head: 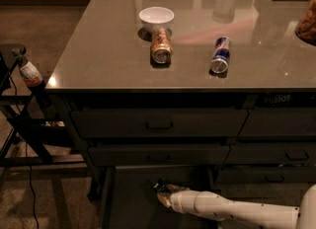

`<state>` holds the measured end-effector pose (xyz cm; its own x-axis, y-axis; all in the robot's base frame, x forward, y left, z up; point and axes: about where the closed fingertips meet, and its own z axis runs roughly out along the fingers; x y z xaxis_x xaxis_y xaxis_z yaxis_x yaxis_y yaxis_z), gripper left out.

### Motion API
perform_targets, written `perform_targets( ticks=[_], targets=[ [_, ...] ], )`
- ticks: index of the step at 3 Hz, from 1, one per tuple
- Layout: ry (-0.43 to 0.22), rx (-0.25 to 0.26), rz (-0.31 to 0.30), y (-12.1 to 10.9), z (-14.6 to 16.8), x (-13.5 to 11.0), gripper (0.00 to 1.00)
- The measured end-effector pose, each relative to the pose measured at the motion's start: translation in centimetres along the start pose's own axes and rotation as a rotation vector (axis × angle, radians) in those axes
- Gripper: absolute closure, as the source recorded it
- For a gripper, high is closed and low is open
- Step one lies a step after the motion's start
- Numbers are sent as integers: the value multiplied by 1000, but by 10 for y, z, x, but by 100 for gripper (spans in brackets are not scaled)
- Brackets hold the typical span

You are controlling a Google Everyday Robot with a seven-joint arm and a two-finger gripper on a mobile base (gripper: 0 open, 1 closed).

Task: Pick rxbar blueberry from bottom drawer and place on counter

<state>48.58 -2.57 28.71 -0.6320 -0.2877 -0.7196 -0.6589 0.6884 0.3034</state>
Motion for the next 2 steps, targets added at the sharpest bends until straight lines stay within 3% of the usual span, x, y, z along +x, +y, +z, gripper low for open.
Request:
perform_targets(
  ticks=[2],
  targets=[
    [32, -2, -35, 23, -21, -28, 100]
  ],
)
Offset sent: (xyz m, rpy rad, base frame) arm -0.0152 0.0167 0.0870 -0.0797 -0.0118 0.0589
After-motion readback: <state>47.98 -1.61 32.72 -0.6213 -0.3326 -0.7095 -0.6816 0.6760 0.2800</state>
